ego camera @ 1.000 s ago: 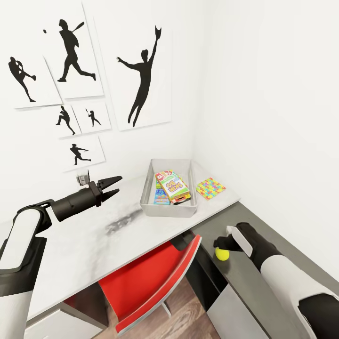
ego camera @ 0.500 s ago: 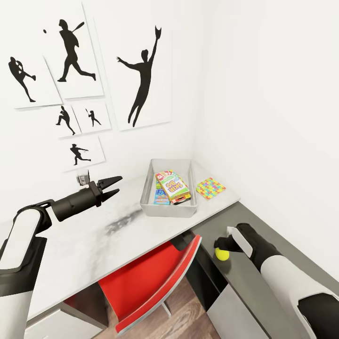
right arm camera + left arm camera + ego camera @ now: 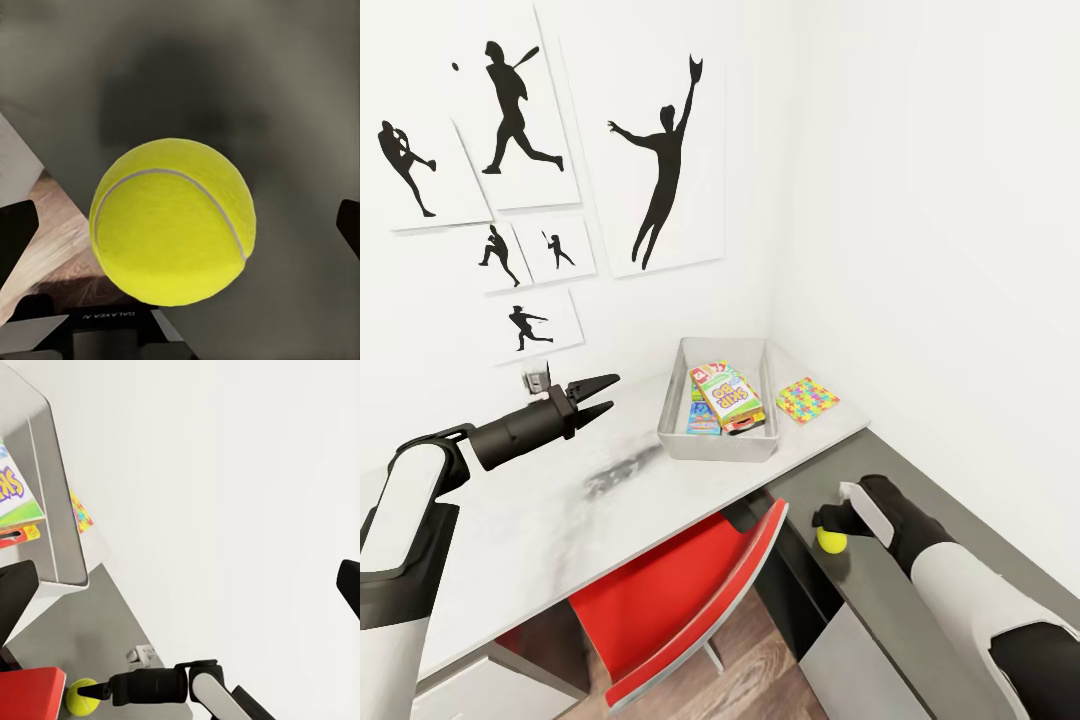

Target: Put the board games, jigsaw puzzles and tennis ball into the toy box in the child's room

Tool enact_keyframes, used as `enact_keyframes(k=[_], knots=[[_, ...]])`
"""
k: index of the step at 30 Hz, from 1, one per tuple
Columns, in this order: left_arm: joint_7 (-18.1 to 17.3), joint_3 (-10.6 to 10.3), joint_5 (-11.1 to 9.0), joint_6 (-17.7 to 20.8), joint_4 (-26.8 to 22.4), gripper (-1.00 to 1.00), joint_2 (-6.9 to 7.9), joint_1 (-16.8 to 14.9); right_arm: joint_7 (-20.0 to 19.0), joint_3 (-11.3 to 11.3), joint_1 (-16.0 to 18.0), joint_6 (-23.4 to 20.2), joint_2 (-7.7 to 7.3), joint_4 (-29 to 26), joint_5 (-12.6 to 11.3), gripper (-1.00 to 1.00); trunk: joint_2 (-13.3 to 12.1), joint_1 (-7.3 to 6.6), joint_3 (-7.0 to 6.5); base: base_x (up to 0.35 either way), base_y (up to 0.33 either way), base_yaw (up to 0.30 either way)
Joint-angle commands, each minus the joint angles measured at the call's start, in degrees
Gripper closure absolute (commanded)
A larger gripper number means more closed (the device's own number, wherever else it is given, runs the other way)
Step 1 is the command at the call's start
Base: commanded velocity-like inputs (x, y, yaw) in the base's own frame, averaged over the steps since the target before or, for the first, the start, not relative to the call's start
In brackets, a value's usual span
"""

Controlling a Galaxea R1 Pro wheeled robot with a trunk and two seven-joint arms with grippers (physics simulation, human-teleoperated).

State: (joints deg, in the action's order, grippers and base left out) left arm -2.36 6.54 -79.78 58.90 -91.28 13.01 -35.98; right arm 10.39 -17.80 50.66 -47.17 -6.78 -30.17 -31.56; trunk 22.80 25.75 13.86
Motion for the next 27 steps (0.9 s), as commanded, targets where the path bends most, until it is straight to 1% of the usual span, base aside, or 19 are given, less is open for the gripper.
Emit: enact_keyframes(k=[1,11,27], knots=[[-0.2,0.1,0.2,0.2,0.0,-1.00,0.00,-0.1,0.5,-0.5,0.1,-0.1,-0.06,-0.1,-0.6,-1.00,0.1,0.03,0.11,0.000,0.000,0.000],[-0.3,0.1,0.2,0.2,0.0,-1.00,0.00,-0.1,0.5,-0.7,0.1,0.0,0.06,0.8,-0.6,-1.00,0.1,0.03,0.11,0.000,0.000,0.000],[-0.2,0.1,0.2,0.2,0.0,-1.00,0.00,-0.1,0.4,-0.7,0.1,2.3,0.45,2.5,-0.6,-1.00,0.1,0.03,0.11,0.000,0.000,0.000]])
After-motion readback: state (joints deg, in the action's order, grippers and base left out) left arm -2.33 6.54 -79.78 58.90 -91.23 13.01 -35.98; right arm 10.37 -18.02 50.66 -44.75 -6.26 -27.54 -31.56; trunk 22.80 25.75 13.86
